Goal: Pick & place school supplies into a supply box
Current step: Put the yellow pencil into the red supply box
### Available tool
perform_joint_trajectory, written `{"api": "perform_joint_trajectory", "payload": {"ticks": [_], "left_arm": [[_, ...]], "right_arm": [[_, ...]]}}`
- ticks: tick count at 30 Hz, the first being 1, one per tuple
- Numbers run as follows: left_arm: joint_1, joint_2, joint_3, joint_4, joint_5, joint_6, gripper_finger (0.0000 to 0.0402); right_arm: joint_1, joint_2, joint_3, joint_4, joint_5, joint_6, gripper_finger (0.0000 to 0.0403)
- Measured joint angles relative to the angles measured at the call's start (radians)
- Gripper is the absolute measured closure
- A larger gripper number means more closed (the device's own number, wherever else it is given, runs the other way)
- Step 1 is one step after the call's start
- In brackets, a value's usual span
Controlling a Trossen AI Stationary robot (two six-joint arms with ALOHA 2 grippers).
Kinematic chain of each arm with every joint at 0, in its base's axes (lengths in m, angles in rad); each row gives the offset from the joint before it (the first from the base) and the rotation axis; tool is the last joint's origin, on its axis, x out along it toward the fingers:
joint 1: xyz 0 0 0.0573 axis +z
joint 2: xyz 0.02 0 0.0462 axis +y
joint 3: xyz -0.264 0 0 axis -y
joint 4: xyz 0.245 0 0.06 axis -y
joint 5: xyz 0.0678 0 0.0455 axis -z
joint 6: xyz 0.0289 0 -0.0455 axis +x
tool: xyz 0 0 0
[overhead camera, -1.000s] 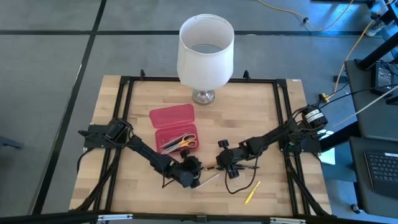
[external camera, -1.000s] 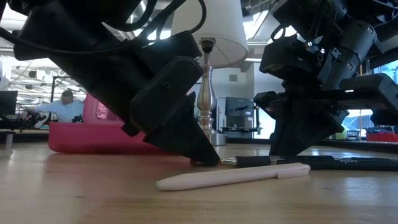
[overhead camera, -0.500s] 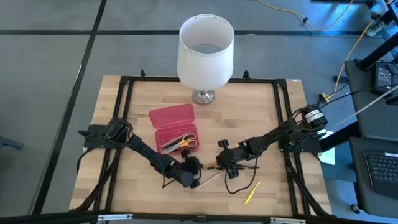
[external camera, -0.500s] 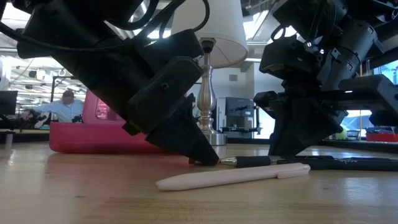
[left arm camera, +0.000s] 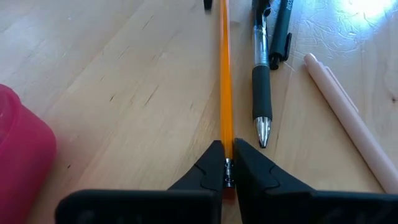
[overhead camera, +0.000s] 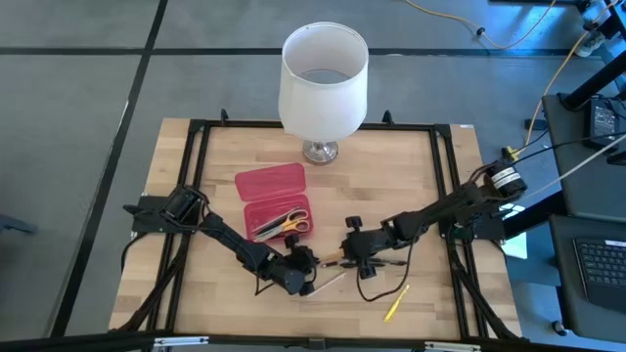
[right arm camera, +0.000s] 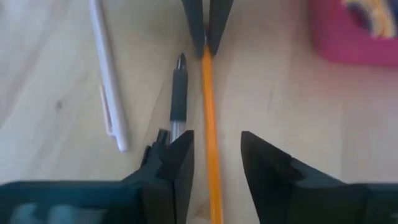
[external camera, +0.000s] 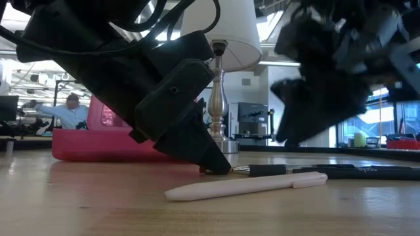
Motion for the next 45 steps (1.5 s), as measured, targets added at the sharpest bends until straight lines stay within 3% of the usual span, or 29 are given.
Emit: {"api": "perform_joint_trajectory", "payload": {"ticks": [14, 28, 34, 40, 45], "left_arm": [[-0.002, -0.040, -0.004, -0.018, 0.018, 0.032, 0.0392], [0.000, -0.046, -0.003, 0.005, 0.016, 0.037, 0.0393], [0.000, -0.111, -0.001, -0.010, 0.005, 0.075, 0.0393], [-0.003, -0.241, 0.000, -0.179, -0.025, 0.081, 0.0394], [-0.010, -0.361, 0.000, -0.452, -0.062, -0.013, 0.0394]], "right_arm": [[0.000, -0.262, 0.001, -0.231, 0.015, 0.033, 0.0266], [0.000, -0.273, 0.001, -0.303, 0.078, 0.079, 0.0266], [0.000, -0.305, 0.001, -0.320, 0.085, 0.082, 0.0266], [0.008, -0.404, 0.001, -0.370, 0.092, 0.111, 0.0266], [0.027, -0.512, 0.001, -0.392, 0.129, 0.110, 0.0266]]}}
